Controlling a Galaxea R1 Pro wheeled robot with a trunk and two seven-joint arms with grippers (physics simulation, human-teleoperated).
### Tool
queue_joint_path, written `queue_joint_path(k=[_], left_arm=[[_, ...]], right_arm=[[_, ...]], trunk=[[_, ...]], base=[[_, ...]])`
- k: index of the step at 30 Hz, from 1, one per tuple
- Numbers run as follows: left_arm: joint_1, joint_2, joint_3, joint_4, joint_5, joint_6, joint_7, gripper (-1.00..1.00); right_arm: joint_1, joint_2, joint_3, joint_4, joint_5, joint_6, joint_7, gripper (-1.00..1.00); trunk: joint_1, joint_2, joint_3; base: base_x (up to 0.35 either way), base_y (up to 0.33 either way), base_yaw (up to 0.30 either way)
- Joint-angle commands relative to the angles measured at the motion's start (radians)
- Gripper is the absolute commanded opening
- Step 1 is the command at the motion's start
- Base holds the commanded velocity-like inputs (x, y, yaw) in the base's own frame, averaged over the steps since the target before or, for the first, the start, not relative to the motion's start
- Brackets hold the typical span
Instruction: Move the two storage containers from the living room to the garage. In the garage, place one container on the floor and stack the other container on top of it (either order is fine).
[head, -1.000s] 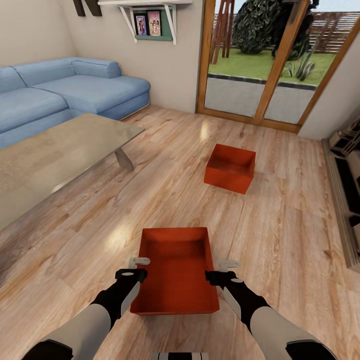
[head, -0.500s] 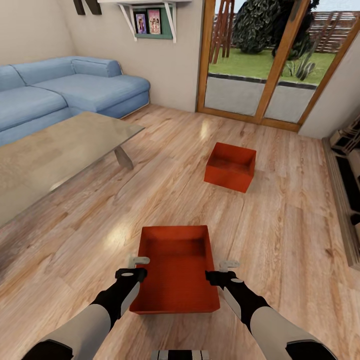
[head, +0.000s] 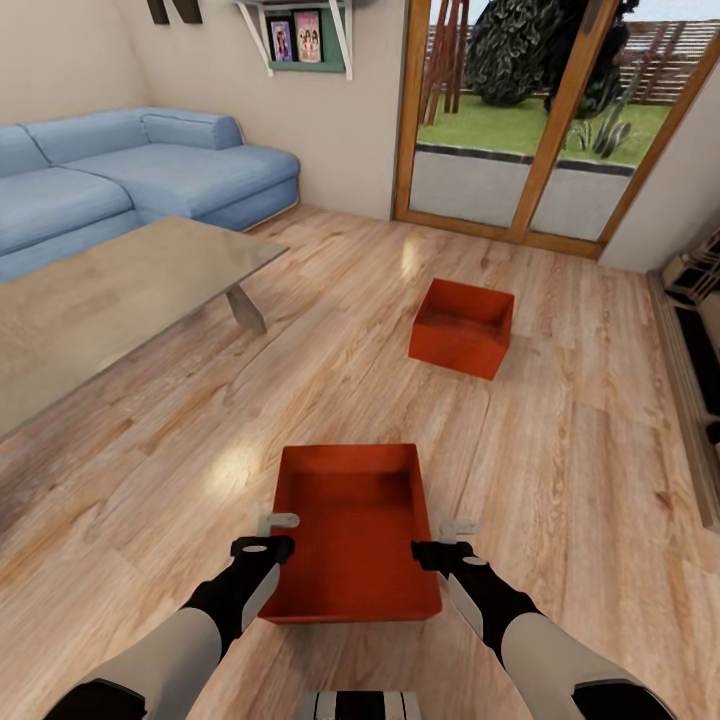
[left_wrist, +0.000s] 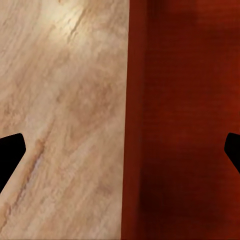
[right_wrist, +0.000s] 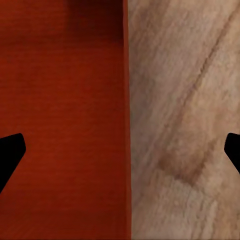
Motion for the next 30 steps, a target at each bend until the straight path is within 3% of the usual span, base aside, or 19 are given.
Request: queue_joint_path(k=[1,11,30], left_arm=[[0.000,0.001,-0.009,-0.002,0.010,0.005,0.008,1.00],[0.000,-0.006,-0.010,-0.002,0.008,0.005,0.008,1.00],[0.000,-0.008,-0.008,-0.006,0.008,0.004,0.008,1.00]], right_arm=[[0.000,0.000,0.005,-0.002,-0.005,0.004,-0.004,1.00],[0.000,-0.001,0.005,-0.004,-0.003,0.003,-0.004,1.00],[0.000,0.000,0.006,-0.017,-0.001,0.000,-0.004,1.00]], trunk=[[0.004,-0.008,-0.004],[0.008,-0.015,-0.007],[0.080,-0.148,-0.067]], base=[[0.000,0.000,0.000],[0.000,0.000,0.000],[0.000,0.000,0.000]])
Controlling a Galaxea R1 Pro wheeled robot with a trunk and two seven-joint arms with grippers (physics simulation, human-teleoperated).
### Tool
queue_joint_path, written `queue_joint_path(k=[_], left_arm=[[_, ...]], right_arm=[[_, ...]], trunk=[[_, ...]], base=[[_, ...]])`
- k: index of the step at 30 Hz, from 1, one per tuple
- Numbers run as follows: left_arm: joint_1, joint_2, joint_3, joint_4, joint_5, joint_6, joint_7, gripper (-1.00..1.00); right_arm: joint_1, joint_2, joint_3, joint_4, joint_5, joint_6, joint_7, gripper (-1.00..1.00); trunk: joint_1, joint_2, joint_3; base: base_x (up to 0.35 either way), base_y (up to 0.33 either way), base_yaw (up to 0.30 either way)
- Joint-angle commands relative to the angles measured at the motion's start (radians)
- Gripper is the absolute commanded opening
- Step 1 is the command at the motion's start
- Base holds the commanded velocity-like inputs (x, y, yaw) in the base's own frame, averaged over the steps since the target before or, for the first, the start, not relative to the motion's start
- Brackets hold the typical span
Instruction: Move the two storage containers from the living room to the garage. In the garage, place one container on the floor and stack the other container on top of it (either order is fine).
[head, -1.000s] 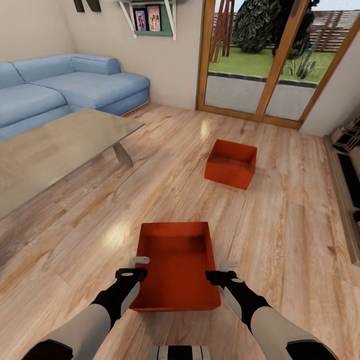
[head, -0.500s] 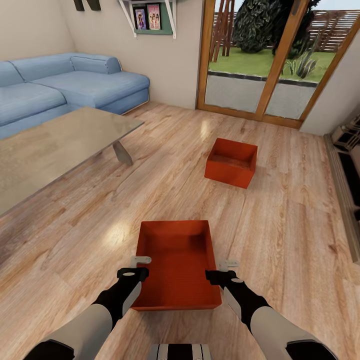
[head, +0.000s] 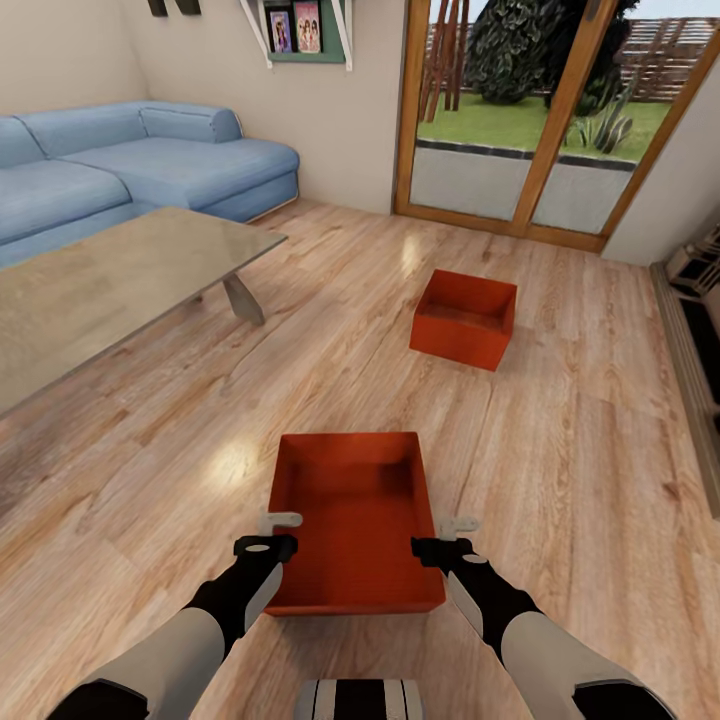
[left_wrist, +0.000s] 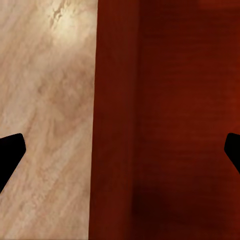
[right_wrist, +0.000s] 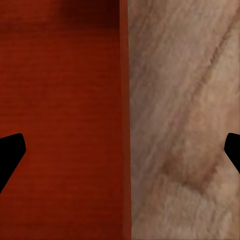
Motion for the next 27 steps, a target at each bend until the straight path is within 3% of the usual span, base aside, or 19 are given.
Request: queue_joint_path(k=[1,7,27], left_arm=[[0.000,0.001,-0.009,-0.002,0.009,0.005,0.008,1.00],[0.000,0.000,-0.009,-0.002,0.009,0.005,0.008,1.00],[0.000,0.009,-0.012,0.000,0.007,0.005,0.008,1.00]], right_arm=[[0.000,0.000,0.006,-0.003,-0.005,0.006,-0.004,1.00],[0.000,0.000,0.006,-0.003,-0.005,0.006,-0.004,1.00],[0.000,0.000,0.007,-0.003,-0.004,0.006,-0.005,1.00]], trunk=[[0.004,-0.008,-0.004],[0.027,-0.050,-0.023],[0.027,-0.050,-0.023]], base=[[0.000,0.000,0.000],[0.000,0.000,0.000],[0.000,0.000,0.000]])
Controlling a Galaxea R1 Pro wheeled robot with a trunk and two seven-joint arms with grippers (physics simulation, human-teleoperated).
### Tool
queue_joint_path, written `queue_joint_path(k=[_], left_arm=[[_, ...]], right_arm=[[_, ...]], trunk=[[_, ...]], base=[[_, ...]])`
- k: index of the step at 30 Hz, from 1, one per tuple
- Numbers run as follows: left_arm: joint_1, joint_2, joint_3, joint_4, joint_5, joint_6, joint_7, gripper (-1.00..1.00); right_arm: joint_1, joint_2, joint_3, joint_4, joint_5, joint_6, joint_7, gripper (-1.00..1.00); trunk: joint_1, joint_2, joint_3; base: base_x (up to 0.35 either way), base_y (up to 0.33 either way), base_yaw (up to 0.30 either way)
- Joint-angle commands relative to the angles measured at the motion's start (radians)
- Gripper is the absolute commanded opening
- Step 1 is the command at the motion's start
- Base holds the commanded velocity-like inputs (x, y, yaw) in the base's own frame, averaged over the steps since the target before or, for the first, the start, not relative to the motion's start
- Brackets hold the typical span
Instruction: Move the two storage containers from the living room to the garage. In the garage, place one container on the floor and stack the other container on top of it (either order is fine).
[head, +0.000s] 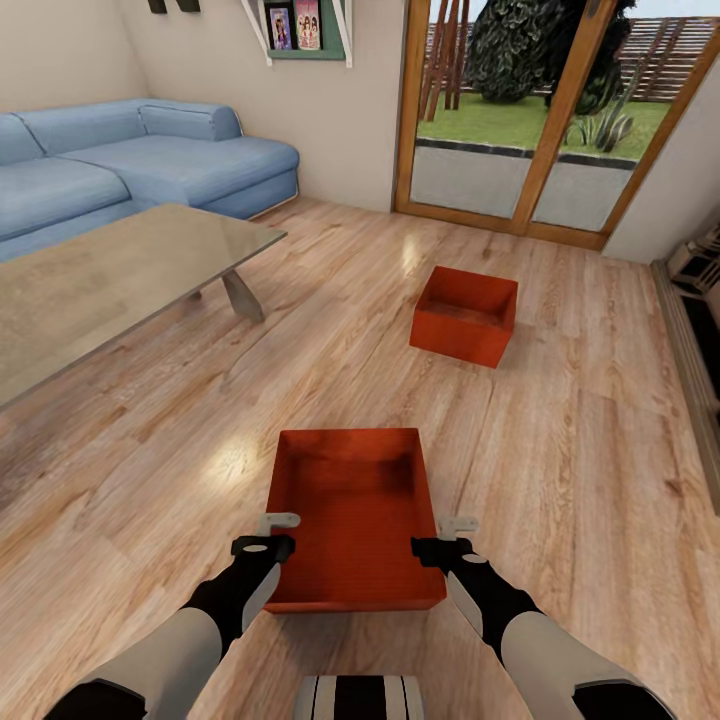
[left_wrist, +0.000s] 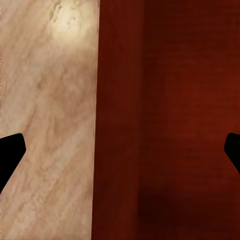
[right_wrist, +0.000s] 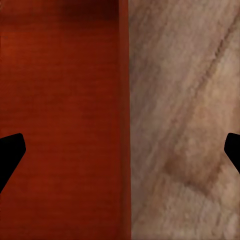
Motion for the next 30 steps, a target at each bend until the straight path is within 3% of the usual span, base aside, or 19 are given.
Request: queue_joint_path(k=[1,30], left_arm=[[0.000,0.001,-0.009,0.000,0.009,0.005,0.008,1.00],[0.000,0.006,-0.007,0.007,0.007,0.006,0.012,1.00]], right_arm=[[0.000,0.000,0.005,-0.002,-0.005,0.006,-0.004,1.00],[0.000,0.001,0.007,-0.002,0.000,0.007,-0.004,1.00]], trunk=[[0.000,0.000,-0.001],[0.000,0.000,-0.001]], base=[[0.000,0.000,0.000],[0.000,0.000,0.000]])
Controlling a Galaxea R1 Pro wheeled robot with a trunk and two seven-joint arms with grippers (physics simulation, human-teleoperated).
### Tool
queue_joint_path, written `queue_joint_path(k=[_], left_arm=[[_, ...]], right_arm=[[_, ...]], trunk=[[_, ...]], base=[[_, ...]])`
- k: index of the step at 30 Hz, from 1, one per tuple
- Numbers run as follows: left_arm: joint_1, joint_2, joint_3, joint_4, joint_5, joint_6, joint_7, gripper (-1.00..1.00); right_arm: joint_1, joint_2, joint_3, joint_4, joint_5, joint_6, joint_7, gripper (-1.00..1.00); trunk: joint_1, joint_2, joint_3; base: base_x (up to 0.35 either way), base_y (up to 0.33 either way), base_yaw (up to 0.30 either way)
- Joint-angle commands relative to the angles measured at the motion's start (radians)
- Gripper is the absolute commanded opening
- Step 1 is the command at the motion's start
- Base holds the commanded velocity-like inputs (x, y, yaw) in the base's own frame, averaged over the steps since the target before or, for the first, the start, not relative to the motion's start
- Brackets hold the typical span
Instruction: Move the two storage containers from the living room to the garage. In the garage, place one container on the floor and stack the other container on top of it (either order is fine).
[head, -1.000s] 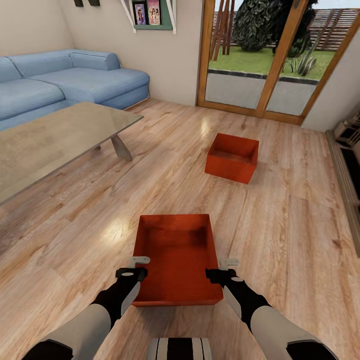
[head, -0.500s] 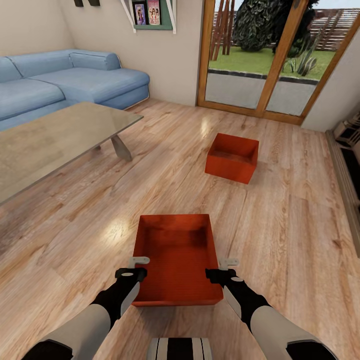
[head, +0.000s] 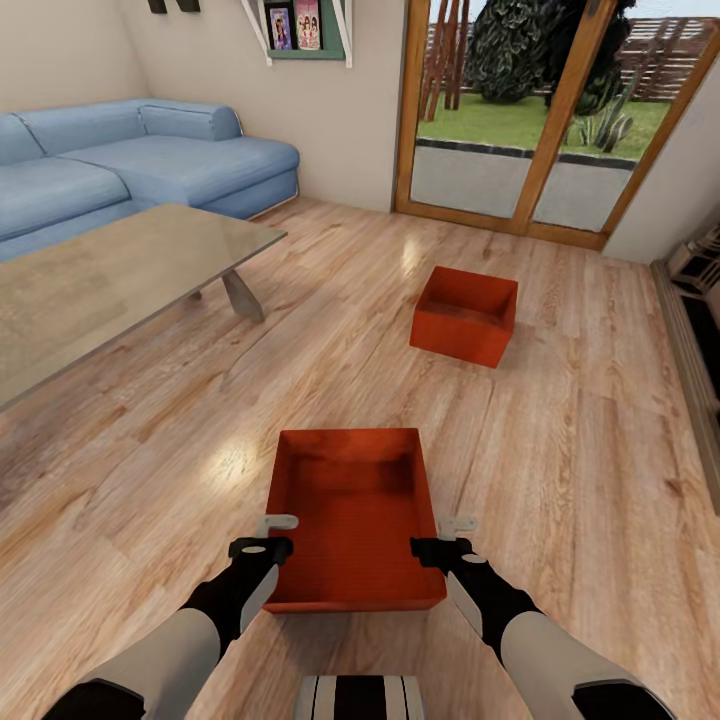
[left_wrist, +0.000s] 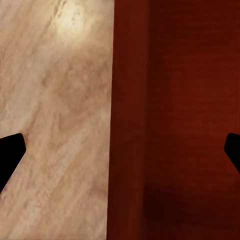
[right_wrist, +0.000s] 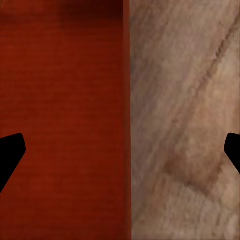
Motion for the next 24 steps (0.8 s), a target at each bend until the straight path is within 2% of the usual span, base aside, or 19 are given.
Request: queue_joint_path(k=[1,5,7,24], left_arm=[[0.000,0.001,-0.008,-0.002,0.010,0.005,0.007,1.00],[0.000,0.001,-0.008,-0.002,0.010,0.005,0.008,1.00],[0.000,0.001,-0.009,-0.001,0.010,0.005,0.007,1.00],[0.000,0.001,-0.008,-0.005,0.010,0.005,0.007,1.00]], right_arm=[[0.000,0.000,0.005,-0.002,-0.004,0.006,-0.004,1.00],[0.000,0.000,0.006,-0.002,-0.004,0.005,-0.005,1.00],[0.000,0.000,0.006,-0.002,-0.004,0.005,-0.004,1.00],[0.000,0.001,0.006,-0.002,-0.003,0.005,-0.004,1.00]], trunk=[[0.000,0.000,-0.001],[0.000,0.000,-0.001],[0.001,-0.001,-0.008],[0.001,-0.001,-0.008]], base=[[0.000,0.000,0.000],[0.000,0.000,0.000],[0.000,0.000,0.000],[0.000,0.000,0.000]])
